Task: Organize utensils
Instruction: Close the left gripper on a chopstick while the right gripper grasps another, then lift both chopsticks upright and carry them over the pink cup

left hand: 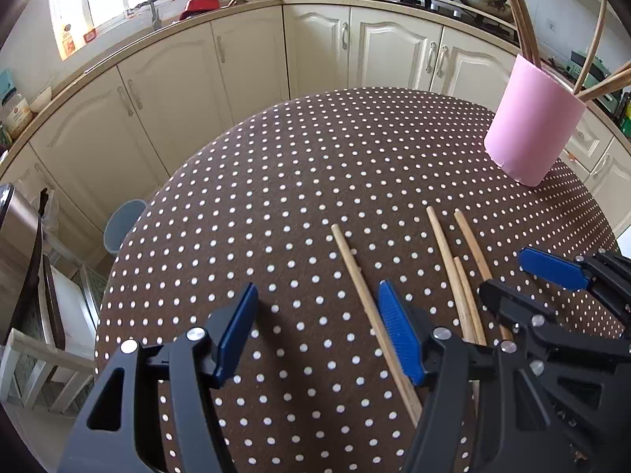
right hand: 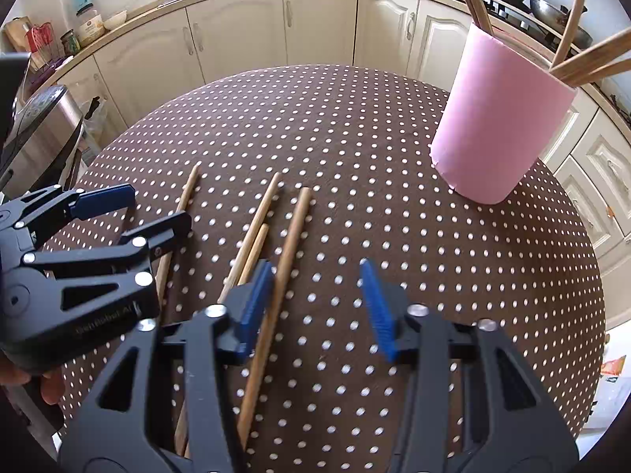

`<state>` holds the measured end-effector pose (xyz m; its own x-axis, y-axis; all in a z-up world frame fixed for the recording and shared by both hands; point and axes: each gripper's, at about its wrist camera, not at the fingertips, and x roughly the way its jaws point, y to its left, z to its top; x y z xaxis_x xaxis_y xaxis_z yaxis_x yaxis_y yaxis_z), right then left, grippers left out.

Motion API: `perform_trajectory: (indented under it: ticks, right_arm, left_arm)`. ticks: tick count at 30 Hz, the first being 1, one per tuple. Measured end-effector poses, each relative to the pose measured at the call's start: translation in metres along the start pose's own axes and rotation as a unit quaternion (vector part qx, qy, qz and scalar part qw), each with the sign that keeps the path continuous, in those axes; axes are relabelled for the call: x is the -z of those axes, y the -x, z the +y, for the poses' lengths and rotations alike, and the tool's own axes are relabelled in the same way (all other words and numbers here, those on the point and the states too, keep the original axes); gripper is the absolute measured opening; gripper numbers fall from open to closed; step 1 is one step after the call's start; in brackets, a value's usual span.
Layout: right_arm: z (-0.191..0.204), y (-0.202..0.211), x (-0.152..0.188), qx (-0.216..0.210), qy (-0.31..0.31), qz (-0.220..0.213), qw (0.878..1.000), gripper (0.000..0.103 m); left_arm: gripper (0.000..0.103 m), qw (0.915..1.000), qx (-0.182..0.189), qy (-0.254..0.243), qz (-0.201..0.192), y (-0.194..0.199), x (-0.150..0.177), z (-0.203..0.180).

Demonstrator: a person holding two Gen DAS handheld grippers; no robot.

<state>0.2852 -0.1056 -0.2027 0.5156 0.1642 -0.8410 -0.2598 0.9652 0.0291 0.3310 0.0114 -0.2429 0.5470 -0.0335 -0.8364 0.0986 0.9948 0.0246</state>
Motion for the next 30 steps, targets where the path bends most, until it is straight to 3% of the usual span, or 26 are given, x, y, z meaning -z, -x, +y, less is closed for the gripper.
perform_trajectory:
  ticks: [2, 8, 11, 14, 23, 30]
  right_arm:
    - [-0.002, -0.002, -0.007, -0.006, -0.002, 0.007, 1.000, 0.035]
    - [0.001, -0.012, -0.025, -0.012, -0.006, 0.034, 0.999, 0.032]
    - [0.002, -0.017, -0.032, -0.012, -0.013, 0.041, 0.999, 0.021]
    - [0.001, -0.019, -0.034, -0.012, -0.023, 0.040, 0.999, 0.008]
    - [-0.019, 0.003, -0.023, -0.051, -0.070, 0.003, 0.996, 0.006]
    - [-0.047, 0.062, -0.016, -0.079, -0.087, -0.066, 0.991, 0.006]
  left_arm:
    - [0.063, 1.0000, 0.000, 0.001, 0.005, -0.002, -0.004, 0.000]
    - [0.036, 0.9998, 0.008, -0.010, 0.013, -0.006, -0.020, -0.006]
    - [0.011, 0.9997, 0.016, -0.012, 0.013, -0.008, -0.025, -0.012]
    - [0.008, 0.9995, 0.028, -0.008, 0.013, -0.010, -0.027, -0.015]
    - [0.005, 0.9978, 0.066, -0.002, -0.007, 0.008, -0.021, -0.019]
    - [0.005, 0.9931, 0.090, -0.007, -0.075, 0.067, -0.029, -0.024]
